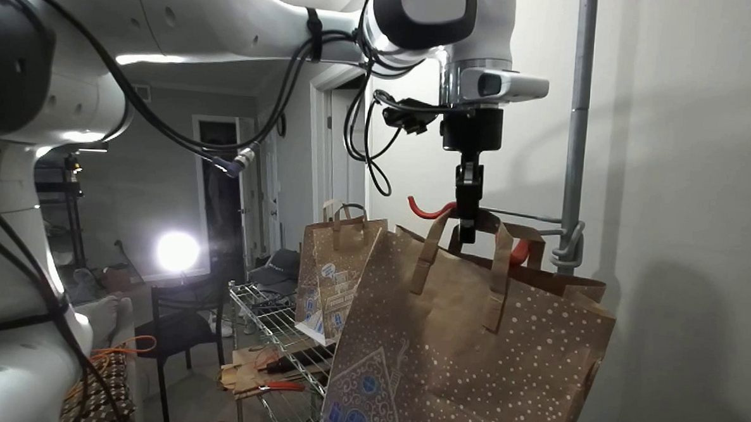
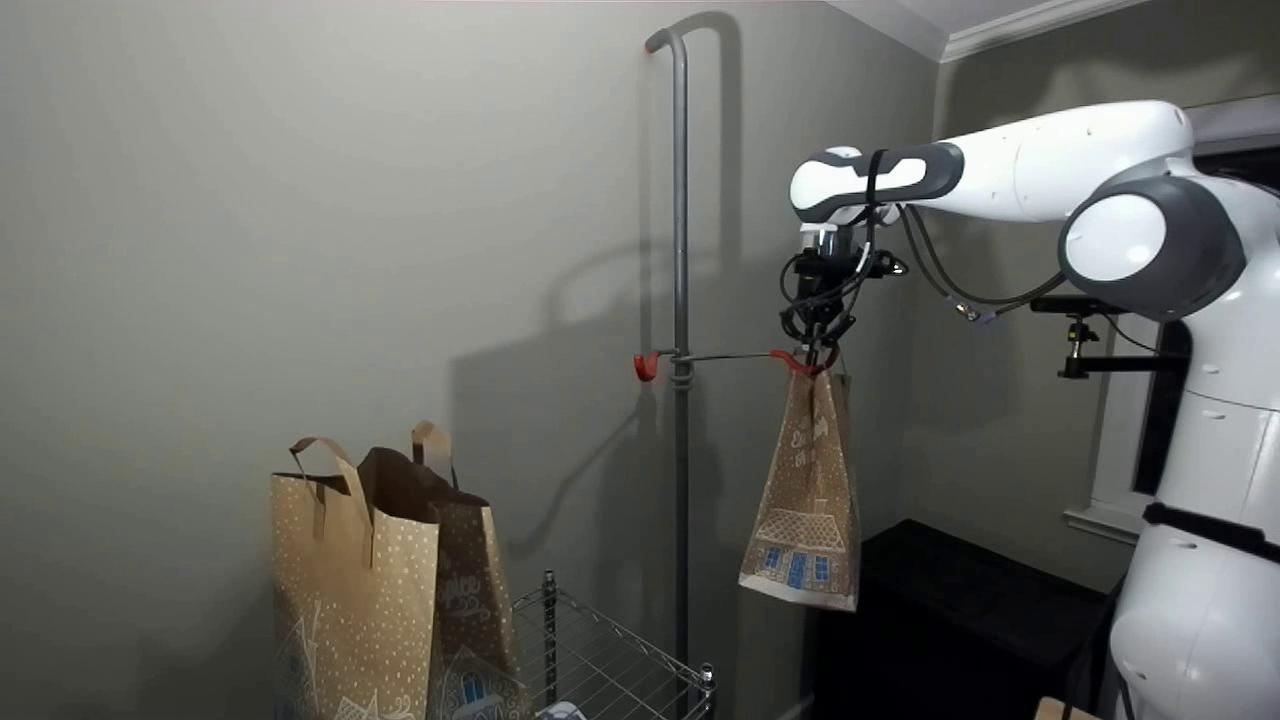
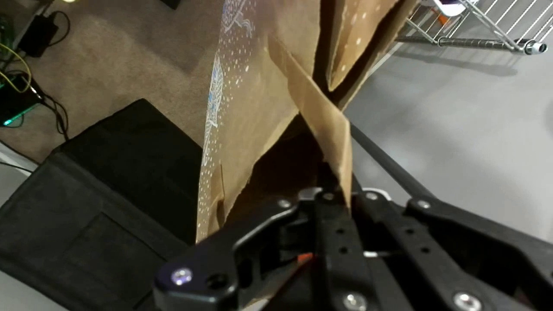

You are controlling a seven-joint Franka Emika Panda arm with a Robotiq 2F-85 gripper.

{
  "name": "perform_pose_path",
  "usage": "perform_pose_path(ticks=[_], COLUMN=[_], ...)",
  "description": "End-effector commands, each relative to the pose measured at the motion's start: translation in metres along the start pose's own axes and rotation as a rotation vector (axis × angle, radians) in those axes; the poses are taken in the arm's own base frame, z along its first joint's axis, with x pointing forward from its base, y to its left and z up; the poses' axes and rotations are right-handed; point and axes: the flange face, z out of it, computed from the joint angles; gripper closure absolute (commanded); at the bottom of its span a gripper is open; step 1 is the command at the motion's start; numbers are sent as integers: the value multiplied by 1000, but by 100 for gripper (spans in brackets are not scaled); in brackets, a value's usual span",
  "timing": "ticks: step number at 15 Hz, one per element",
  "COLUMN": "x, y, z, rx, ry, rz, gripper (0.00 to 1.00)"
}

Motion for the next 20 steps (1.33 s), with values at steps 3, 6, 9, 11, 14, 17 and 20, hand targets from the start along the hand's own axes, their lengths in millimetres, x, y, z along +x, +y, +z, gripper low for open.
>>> perform_pose_path(ticks=[3, 6, 9, 11, 14, 17, 20], x=[-4, -3, 4, 10, 17, 21, 18], y=[7, 13, 19, 21, 26, 26, 13], z=[-13, -17, -14, -9, -4, 4, 21], rx=[23, 40, 56, 70, 126, 147, 112], ry=[19, 27, 17, 3, -24, -59, -82], rz=[-109, -129, -152, -171, -219, -255, -270], gripper=[99, 99, 99, 99, 99, 99, 99])
